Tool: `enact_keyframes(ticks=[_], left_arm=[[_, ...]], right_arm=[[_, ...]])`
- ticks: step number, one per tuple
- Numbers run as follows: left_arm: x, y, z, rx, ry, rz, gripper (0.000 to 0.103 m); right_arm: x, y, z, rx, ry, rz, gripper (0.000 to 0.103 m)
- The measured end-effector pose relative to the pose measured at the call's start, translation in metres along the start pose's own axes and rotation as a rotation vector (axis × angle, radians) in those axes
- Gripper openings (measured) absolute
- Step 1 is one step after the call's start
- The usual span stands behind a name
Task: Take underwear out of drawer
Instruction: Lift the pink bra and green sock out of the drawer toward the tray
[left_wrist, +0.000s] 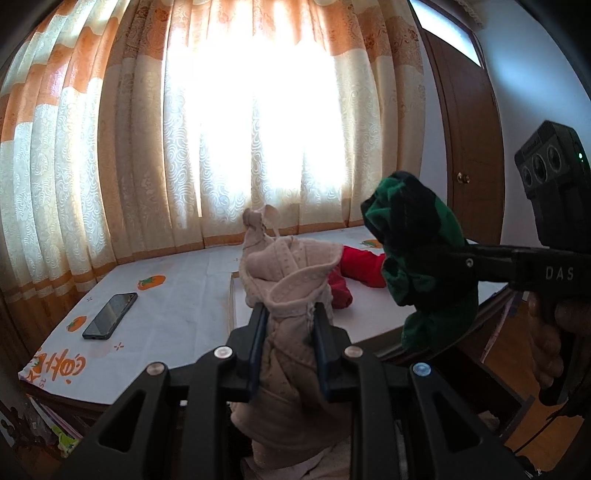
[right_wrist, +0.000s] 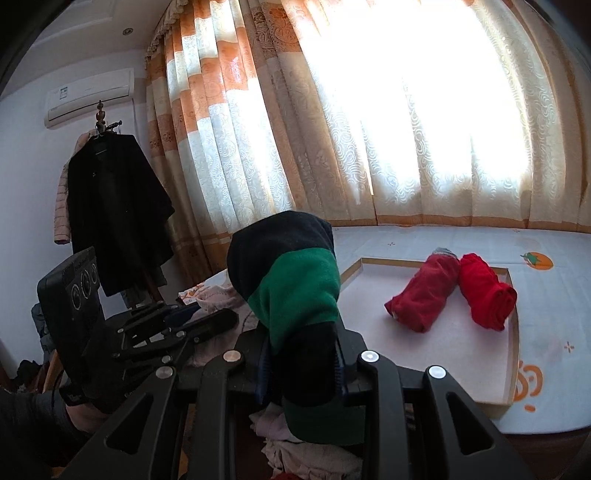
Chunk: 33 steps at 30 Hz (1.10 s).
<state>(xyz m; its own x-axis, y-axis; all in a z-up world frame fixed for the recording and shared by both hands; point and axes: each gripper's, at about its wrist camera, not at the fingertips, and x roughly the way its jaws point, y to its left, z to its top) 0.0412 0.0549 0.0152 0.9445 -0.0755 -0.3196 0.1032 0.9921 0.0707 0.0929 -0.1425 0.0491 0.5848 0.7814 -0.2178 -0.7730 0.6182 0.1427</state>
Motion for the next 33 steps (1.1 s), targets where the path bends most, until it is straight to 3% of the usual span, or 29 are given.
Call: enact_keyframes(ticks=[16,33], left_arm=[[0.050,0.022,0.022,-0.013,0.045,0.014,0.022],[0.147,0.049,0.051,-0.071,0.213,-0.019,0.022]], right_arm=[[0.049,-0.027,0.030,0.081,0.038,-0.017,0.029],[0.127,-0.075,0.065,0.203,0.133,-0.042,0.029]])
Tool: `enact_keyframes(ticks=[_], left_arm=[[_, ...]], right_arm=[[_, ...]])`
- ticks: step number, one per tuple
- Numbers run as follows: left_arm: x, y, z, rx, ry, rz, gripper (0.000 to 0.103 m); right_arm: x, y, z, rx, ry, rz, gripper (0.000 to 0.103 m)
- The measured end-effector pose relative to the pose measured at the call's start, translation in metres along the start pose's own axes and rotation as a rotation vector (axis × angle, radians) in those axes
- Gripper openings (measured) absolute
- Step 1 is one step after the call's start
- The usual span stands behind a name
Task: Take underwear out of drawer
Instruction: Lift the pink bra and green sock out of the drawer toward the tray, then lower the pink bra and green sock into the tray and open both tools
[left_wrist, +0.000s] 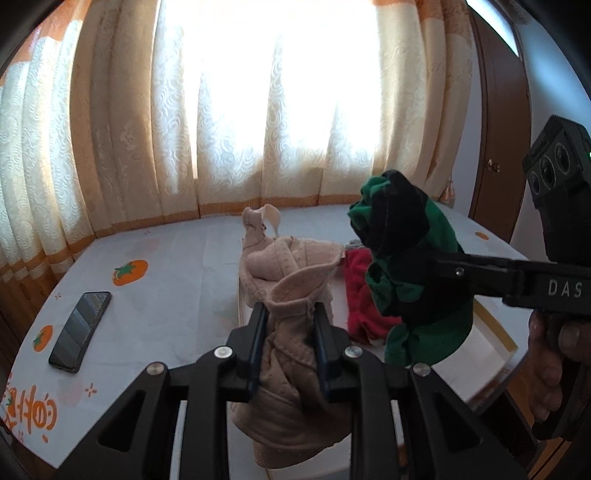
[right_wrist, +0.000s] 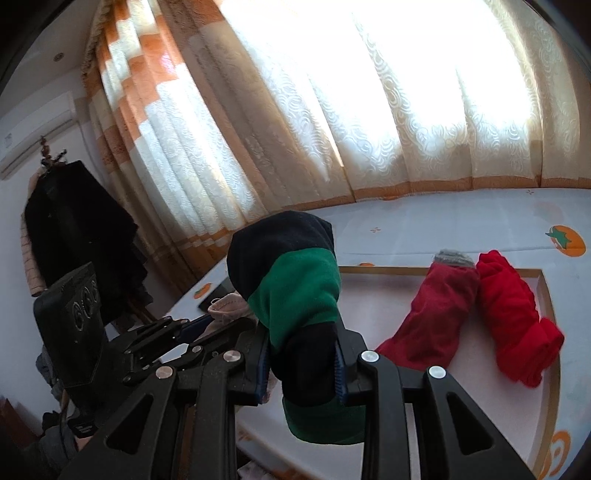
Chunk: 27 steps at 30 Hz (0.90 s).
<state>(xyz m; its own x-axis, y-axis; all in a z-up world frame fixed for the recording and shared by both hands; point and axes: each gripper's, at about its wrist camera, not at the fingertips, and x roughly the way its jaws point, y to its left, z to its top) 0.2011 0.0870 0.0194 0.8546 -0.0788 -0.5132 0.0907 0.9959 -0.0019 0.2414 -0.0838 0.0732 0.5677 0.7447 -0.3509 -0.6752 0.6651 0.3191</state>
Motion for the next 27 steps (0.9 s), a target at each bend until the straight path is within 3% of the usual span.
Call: enact_keyframes(ticks=[13,27], left_arm=[[0.053,0.018,0.022,-0.040,0.103,-0.008,0.022],[0.090,0.024,0.023,-0.077,0.178,-0.023,0.022]], right_arm=[[0.063,-0.040,0.022,0.109,0.089,-0.052,0.030],[0.108,-0.064,0.027,0.160,0.162,-0.117,0.030]])
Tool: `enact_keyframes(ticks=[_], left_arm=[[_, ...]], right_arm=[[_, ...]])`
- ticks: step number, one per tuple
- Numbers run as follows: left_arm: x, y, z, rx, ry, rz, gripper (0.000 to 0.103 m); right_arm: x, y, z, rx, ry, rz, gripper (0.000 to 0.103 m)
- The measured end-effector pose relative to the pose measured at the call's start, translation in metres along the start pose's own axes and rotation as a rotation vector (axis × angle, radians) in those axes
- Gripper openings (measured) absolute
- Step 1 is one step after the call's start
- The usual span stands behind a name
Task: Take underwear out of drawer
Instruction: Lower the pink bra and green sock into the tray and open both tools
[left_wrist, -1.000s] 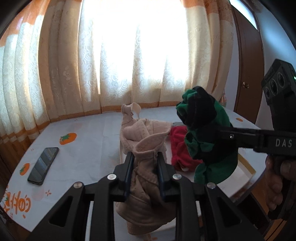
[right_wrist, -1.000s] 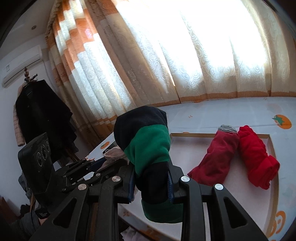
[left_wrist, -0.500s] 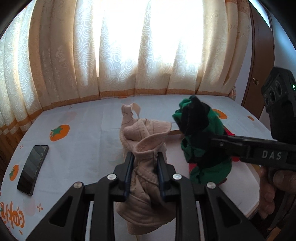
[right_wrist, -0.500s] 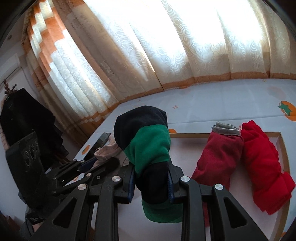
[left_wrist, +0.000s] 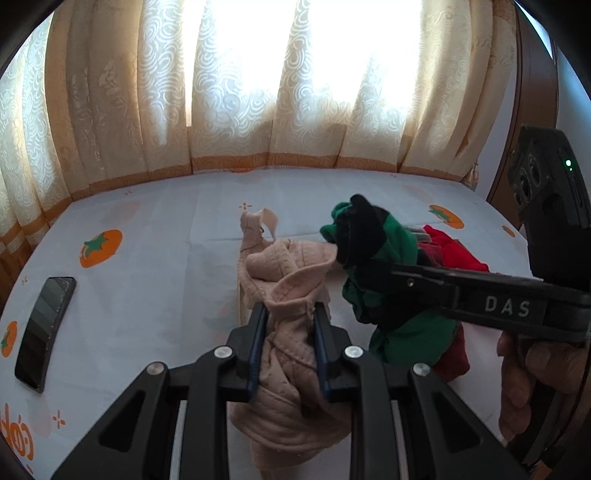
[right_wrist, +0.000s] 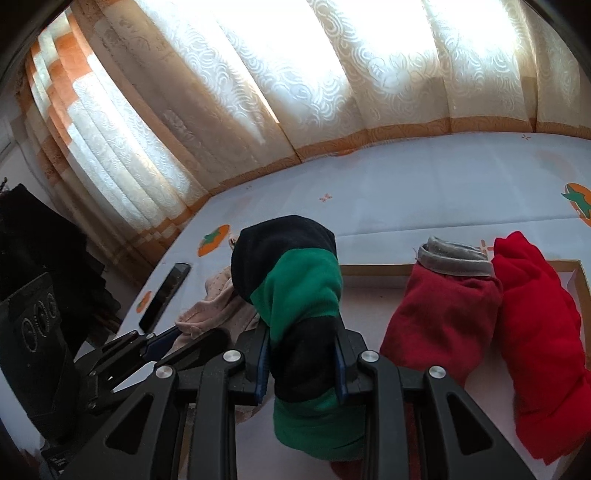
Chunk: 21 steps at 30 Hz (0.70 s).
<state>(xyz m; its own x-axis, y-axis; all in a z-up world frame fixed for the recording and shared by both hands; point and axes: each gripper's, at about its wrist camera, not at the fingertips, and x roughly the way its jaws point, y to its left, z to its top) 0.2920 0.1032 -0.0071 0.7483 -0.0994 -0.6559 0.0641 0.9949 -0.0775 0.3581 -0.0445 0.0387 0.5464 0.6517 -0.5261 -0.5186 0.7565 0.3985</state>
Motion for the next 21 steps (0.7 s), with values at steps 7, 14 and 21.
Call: enact_keyframes(ticks=[7,14,21], left_arm=[[0.009,-0.003,-0.002,0.012,0.017,0.011,0.023],[0.007,-0.005,-0.003,-0.007,0.005,0.019,0.033],[-0.006,-0.009,-0.009,0.009,-0.021,0.029,0.040]], right_arm=[[0.012,-0.010,-0.002,0.010,0.026,-0.027,0.030],[0.012,-0.006,-0.004,-0.019,0.047,-0.036,0.051],[-0.002,-0.006,-0.008,-0.019,0.023,-0.055,0.070]])
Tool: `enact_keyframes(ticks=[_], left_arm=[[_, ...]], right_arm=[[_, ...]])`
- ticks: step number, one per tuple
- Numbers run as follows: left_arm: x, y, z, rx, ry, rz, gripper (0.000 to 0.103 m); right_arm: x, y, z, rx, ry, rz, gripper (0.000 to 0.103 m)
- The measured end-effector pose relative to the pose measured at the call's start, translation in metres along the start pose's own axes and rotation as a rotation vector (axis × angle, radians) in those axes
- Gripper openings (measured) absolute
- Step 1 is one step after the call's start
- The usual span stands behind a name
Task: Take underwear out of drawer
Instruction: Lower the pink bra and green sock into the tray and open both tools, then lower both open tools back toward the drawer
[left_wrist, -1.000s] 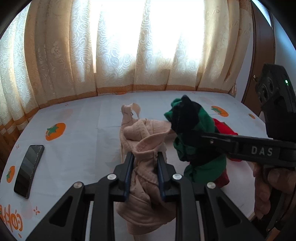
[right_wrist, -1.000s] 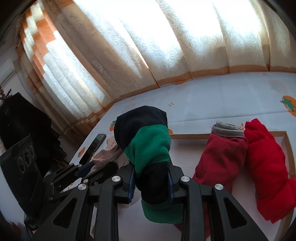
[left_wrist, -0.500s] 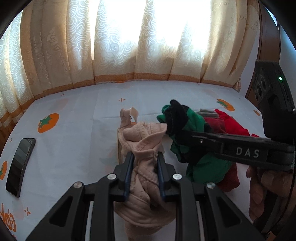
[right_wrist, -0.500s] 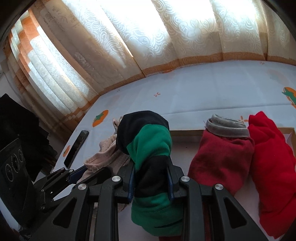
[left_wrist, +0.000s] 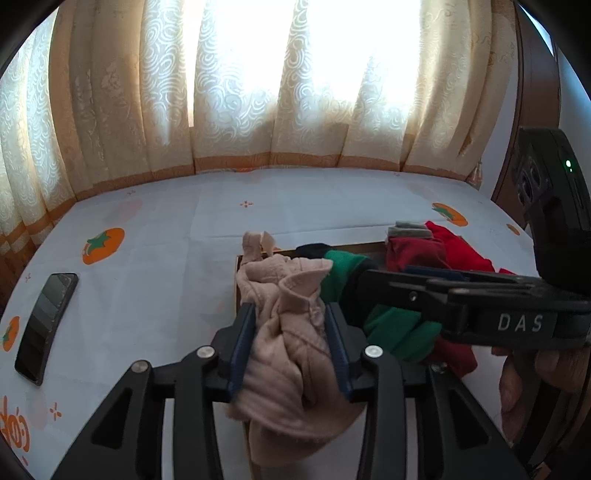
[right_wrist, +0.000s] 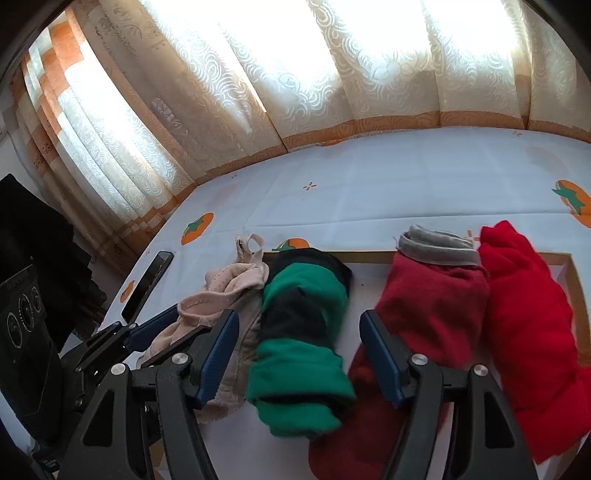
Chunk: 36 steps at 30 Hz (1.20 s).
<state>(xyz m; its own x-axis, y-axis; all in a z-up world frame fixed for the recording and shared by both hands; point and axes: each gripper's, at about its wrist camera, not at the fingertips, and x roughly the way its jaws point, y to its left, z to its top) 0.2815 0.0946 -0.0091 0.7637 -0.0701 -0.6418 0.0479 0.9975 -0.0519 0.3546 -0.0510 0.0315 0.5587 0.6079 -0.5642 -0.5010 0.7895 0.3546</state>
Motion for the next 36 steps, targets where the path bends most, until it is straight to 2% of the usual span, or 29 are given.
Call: enact_keyframes(ticks=[15,21,25,31,36], left_arm=[[-0.072,-0.020,-0.031,0.071,-0.122,0.022,0.045],[-0.105,-0.041,-0.056,0.127,-0.161,0.042,0.057],[-0.120,-0.052,-0.072,0.152,-0.171,0.035,0.059],[-0.130,-0.062,-0.098,0.176,-0.145,0.061,0.065],[-0.131,-0.071,-0.117,0.189,-0.122,0.066,0.066]], right_arm=[[-0.063,0.023,-0.037,-0.045,-0.029,0.056,0.073],[-0.095,0.031,-0.062,-0.073,-0.038,0.089,0.073],[-0.116,0.030,-0.081,-0.080,-0.051,0.107,0.075],[-0.135,0.022,-0.113,-0.072,-0.052,0.124,0.077],[-0.147,0.015,-0.136,-0.065,-0.064,0.131,0.077]])
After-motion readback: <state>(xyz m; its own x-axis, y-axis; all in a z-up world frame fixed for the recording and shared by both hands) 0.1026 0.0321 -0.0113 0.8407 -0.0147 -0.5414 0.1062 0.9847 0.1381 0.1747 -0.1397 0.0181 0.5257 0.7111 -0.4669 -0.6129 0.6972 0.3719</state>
